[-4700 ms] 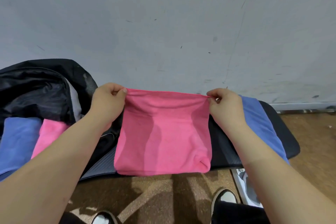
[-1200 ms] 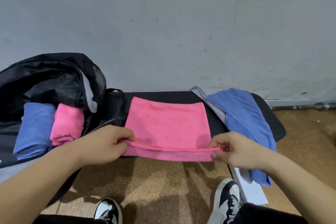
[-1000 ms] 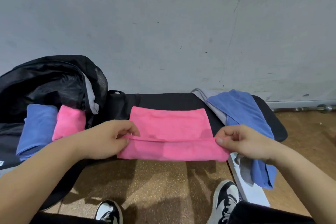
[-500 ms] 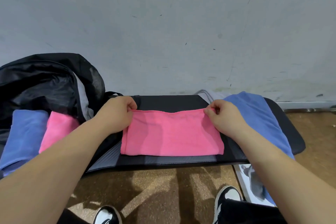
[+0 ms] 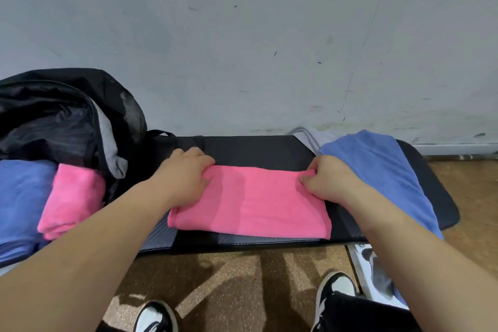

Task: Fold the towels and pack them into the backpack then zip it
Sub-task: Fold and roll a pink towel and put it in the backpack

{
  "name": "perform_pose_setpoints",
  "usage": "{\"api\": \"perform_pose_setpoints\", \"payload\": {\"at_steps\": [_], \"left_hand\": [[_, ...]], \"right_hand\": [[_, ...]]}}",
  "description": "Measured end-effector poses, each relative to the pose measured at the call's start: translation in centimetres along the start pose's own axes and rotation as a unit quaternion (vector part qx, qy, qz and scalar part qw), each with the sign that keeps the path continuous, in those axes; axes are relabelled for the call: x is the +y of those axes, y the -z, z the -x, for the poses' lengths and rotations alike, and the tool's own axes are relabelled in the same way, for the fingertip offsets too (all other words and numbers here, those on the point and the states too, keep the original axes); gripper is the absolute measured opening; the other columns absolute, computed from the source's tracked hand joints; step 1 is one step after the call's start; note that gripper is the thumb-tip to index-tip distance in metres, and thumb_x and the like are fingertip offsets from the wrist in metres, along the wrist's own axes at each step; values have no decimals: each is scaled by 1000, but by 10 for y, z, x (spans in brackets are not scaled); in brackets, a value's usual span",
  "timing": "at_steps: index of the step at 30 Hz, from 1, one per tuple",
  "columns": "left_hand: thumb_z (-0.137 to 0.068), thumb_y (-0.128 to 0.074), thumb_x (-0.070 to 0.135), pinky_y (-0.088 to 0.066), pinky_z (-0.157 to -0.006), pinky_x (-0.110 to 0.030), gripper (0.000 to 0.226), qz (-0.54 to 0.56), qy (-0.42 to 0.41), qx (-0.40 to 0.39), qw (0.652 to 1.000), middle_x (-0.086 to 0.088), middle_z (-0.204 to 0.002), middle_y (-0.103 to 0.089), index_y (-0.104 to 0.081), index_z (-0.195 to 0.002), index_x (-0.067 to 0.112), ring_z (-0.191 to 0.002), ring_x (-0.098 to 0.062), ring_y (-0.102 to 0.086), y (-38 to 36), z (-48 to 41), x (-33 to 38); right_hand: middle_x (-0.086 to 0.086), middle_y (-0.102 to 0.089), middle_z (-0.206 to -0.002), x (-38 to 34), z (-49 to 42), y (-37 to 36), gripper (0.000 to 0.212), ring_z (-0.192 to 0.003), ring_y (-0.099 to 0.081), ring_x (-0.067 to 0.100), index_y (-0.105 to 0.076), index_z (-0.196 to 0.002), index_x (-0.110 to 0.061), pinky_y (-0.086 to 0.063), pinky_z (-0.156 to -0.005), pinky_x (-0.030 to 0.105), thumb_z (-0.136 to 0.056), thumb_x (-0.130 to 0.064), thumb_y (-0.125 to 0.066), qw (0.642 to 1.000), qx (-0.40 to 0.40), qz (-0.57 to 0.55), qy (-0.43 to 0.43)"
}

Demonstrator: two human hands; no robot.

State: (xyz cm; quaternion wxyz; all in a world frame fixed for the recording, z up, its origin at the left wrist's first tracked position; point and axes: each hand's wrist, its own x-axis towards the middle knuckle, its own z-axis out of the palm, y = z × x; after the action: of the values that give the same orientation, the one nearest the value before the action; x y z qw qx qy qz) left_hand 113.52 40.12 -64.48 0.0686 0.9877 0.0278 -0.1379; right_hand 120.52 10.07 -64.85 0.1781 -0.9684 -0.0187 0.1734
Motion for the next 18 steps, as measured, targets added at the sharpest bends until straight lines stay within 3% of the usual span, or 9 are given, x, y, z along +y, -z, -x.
{"api": "perform_pose_setpoints", "payload": {"at_steps": [4,7,9,11,13,15,18], "left_hand": [[-96,-62,40,-40,-101,-47,54,-28,57,-48,997,-1,-141,-56,-46,-147,33,-130,-33,-44,4,5,2],[-91,-66,36,-39,-99,-44,42,14,73,-62,995,3,-122,-65,-54,-132,33,-125,-29,-46,6,8,3],[-87,-69,33,-42,-96,-42,19,27,80,-54,995,9,-103,-64,-61,-104,33,-117,-26,-50,6,11,3],[-81,-69,31,-49,-95,-41,9,57,84,-60,993,9,-91,-63,-60,-84,30,-109,-25,-53,8,16,0],[-73,-70,29,-54,-80,-35,9,111,75,-39,990,5,-85,-66,-62,-77,27,-95,-23,-59,11,19,-3],[-72,-76,25,-49,-63,-28,10,188,67,-6,980,2,-78,-68,-66,-75,23,-76,-18,-63,18,23,-6],[-76,-88,22,-46,-61,-27,17,309,42,19,950,-6,-73,-71,-72,-78,16,-65,-13,-60,36,33,-9]], "right_hand": [[3,-63,-92,0,12,7,32,-78,-57,19,-60,-96,-12,-43,-62,32,-92,-43,-60,994,-62,84,-21],[-1,-56,-88,-1,21,5,25,-76,-53,16,-54,-99,-14,-40,-61,31,-98,-39,-58,995,-75,70,0],[-3,-56,-89,0,23,-1,18,-80,-54,18,-52,-97,-16,-43,-67,33,-96,-32,-60,997,-57,35,27],[-3,-59,-92,1,24,-4,12,-84,-57,18,-55,-99,-18,-48,-73,33,-93,-23,-64,998,-39,-28,39],[-3,-61,-97,2,27,-1,23,-92,-60,18,-61,-113,-17,-49,-77,30,-91,-17,-68,993,-30,-109,26],[0,-63,-101,3,28,5,30,-96,-61,20,-66,-119,-12,-50,-80,30,-90,-13,-72,985,-31,-167,-5],[13,-72,-100,9,26,16,11,-86,-67,24,-72,-101,-6,-61,-77,39,-91,-9,-73,963,-45,-258,-54]]}}
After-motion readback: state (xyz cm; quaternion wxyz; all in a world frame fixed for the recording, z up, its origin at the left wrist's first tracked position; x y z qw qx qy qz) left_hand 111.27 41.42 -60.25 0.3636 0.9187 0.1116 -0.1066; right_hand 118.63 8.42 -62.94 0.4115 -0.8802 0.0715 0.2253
